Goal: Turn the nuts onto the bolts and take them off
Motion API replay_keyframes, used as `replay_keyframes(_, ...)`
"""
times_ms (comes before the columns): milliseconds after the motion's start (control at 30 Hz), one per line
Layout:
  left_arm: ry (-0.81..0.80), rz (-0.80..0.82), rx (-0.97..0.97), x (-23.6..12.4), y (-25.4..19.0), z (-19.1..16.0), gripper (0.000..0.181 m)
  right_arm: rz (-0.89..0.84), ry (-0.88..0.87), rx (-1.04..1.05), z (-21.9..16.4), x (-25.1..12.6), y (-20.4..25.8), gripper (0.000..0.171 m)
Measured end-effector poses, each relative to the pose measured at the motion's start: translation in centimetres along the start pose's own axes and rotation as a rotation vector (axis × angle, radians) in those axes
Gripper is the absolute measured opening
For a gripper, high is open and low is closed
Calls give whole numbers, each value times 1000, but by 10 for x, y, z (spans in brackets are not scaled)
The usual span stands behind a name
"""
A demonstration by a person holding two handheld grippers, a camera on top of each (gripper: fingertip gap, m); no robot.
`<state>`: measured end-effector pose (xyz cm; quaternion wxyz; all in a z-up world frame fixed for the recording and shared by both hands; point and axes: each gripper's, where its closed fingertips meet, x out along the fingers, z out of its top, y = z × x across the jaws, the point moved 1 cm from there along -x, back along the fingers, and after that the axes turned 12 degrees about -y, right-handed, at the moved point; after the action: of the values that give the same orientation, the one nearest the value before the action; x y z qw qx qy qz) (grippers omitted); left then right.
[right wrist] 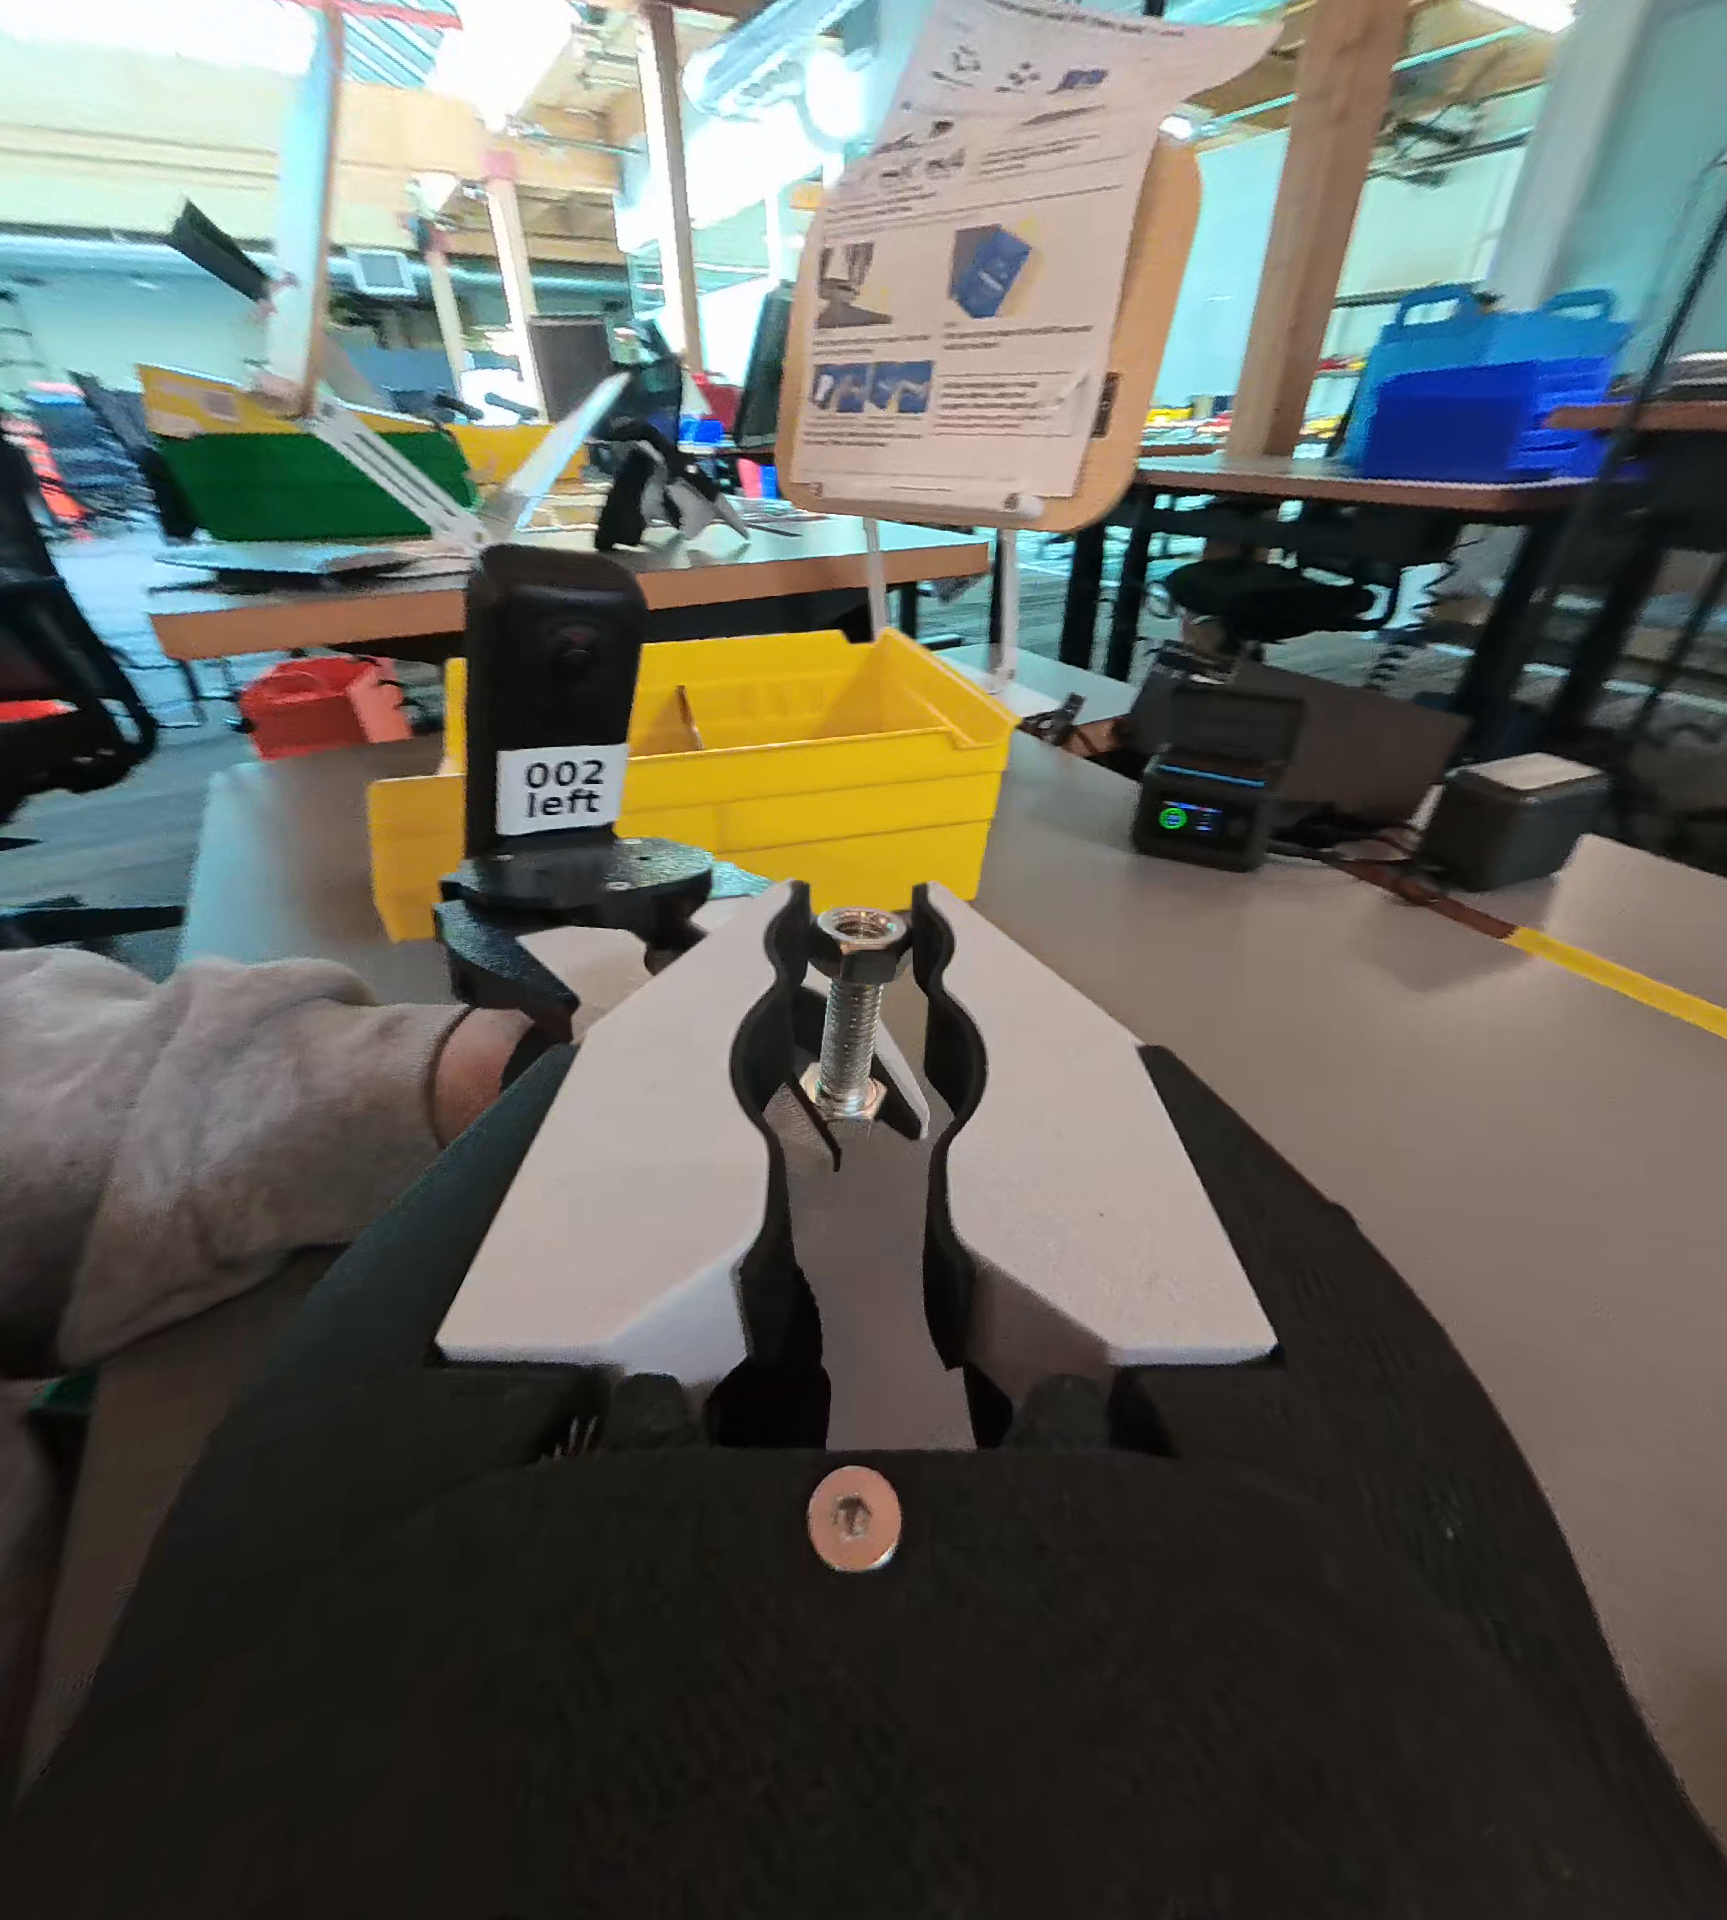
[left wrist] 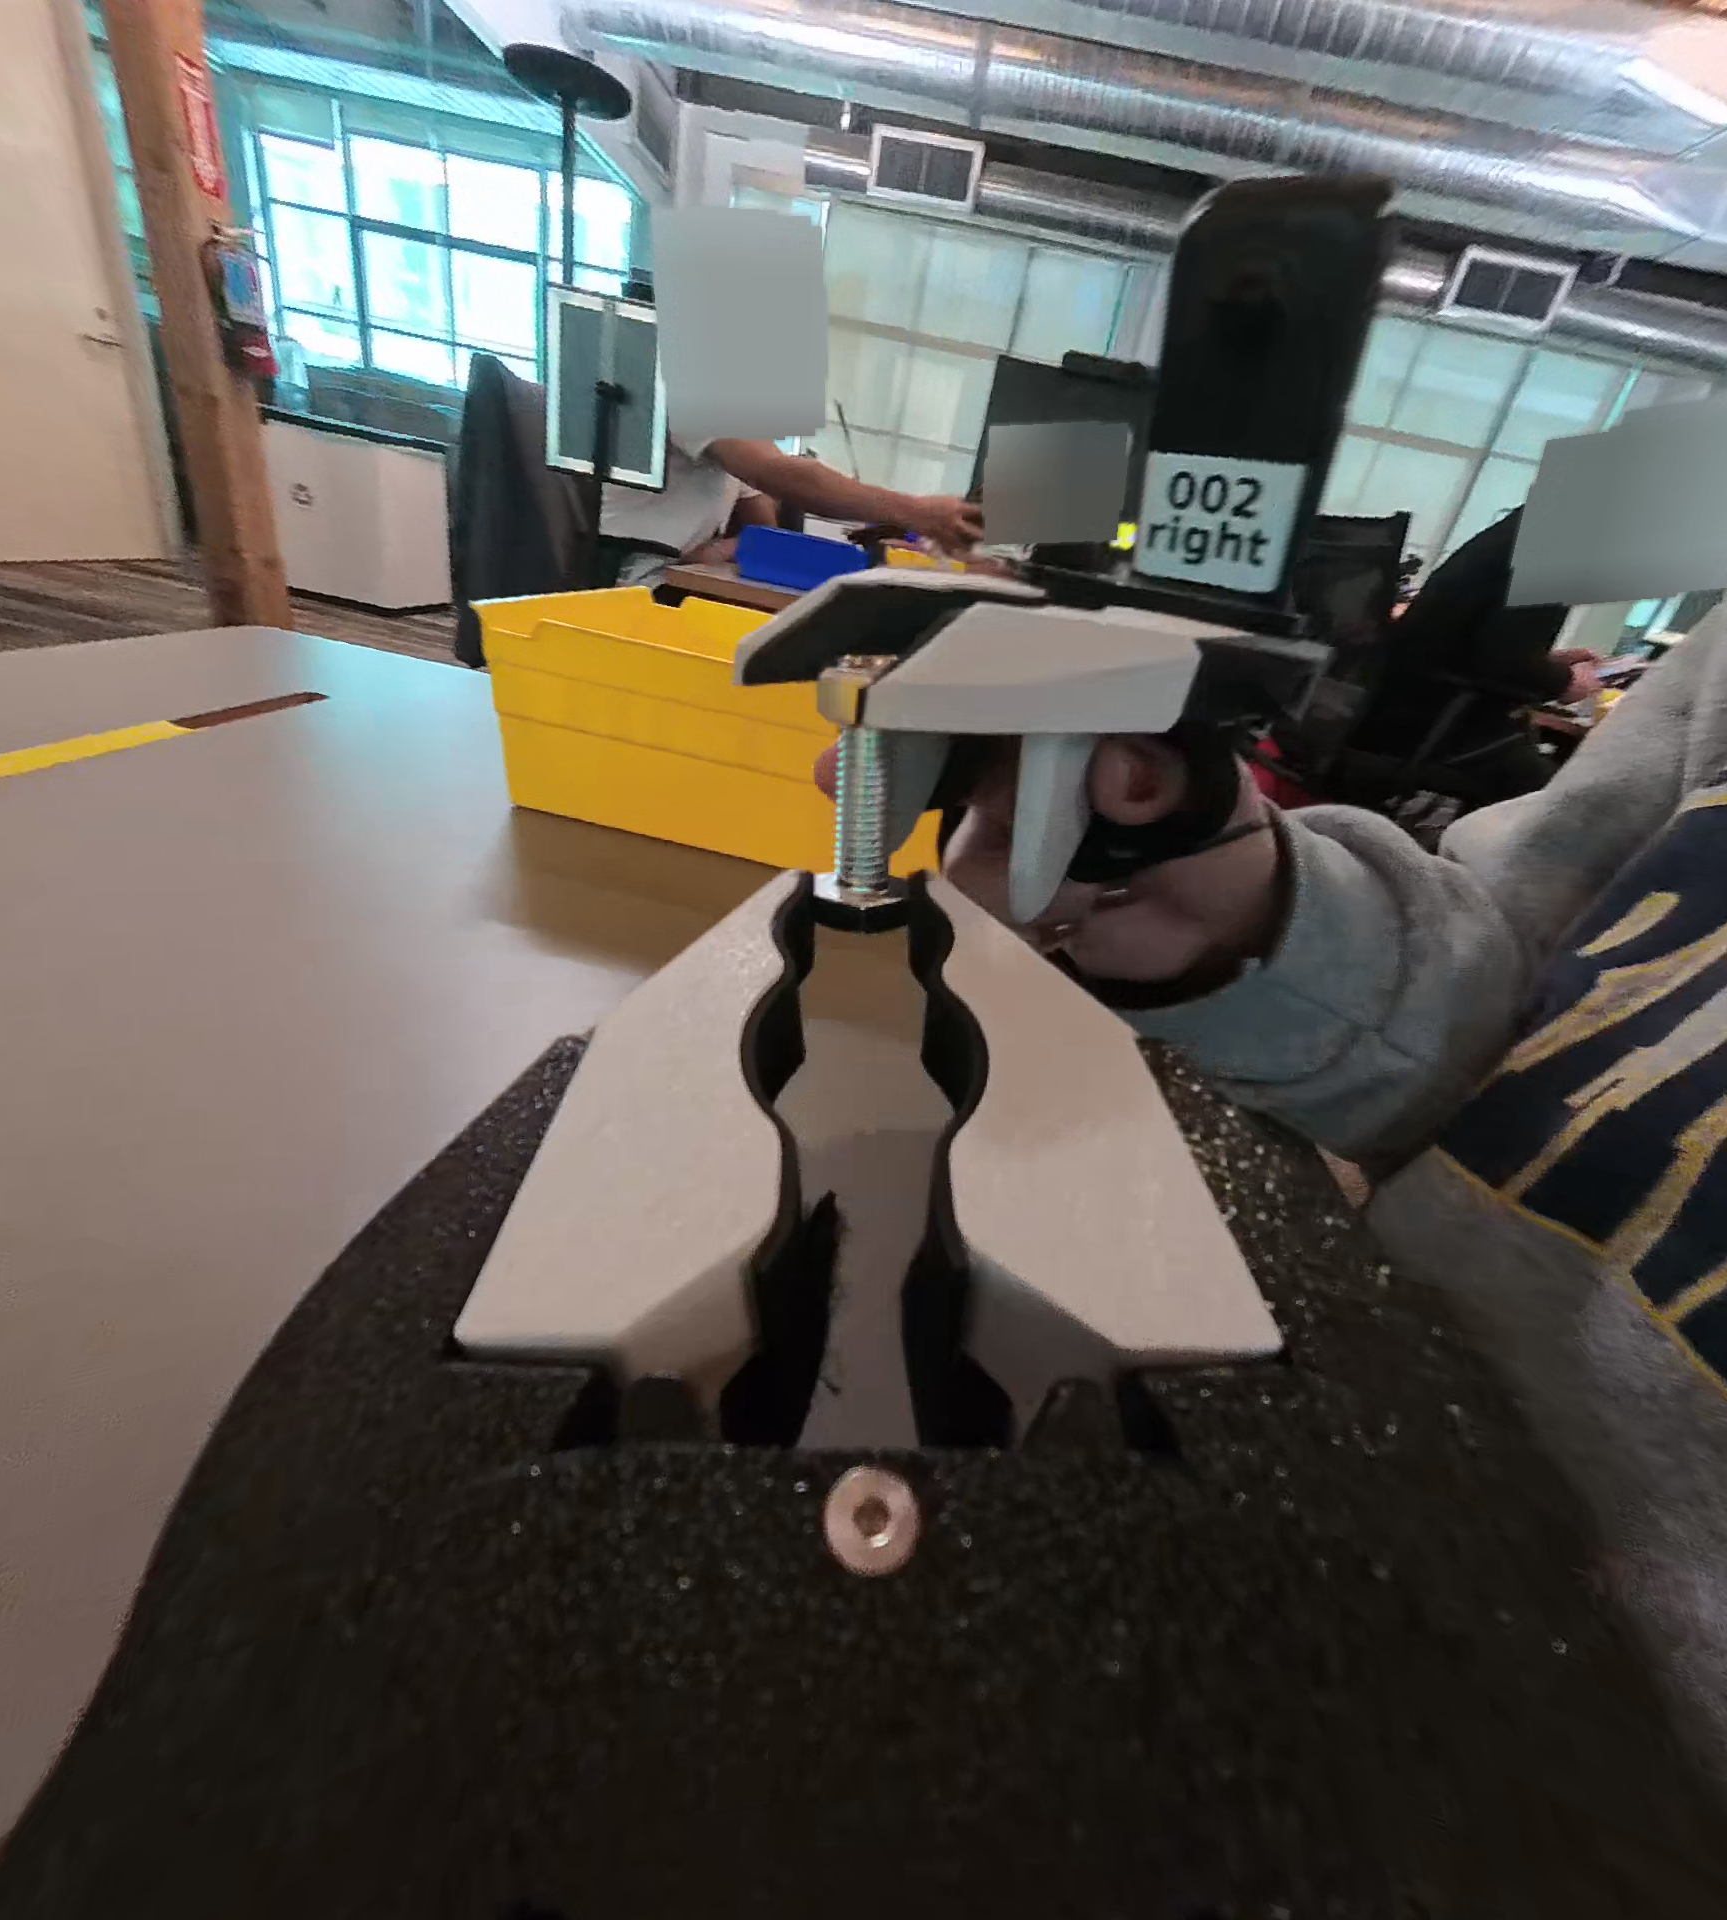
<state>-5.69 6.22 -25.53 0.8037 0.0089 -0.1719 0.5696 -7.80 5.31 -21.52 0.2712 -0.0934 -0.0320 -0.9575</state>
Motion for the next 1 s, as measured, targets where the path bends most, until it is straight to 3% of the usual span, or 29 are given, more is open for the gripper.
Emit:
replay_keyframes(167, -13, 20, 23, 0, 2, 3, 16, -47, -38, -67, 3, 1, -1, 20)
replay_keyframes(267, -7, 21, 17, 0, 3, 2, 16, -8, -52, 16, 2, 3, 5, 49)
replay_keyframes(367, -6, 19, 15, 0, 3, 1, 16, 22, -45, 63, 0, 4, 7, 56)
replay_keyframes(567, -27, 118, 15, -8, 21, 7, 16, 20, -26, 36, -3, -2, 8, 58)
replay_keyframes(767, 21, 45, 36, 0, 8, -1, 16, 48, -44, 86, -2, 7, 12, 68)
replay_keyframes(833, 8, 110, 46, -5, 19, 3, 16, 53, -26, 84, -7, 4, 15, 70)
replay_keyframes(900, -29, 187, 35, -15, 33, 11, 15, 59, -36, 91, -6, -3, 16, 62)
replay_keyframes(1000, -19, 112, 41, -9, 21, 10, 16, 16, -71, 92, -1, 0, 8, 76)
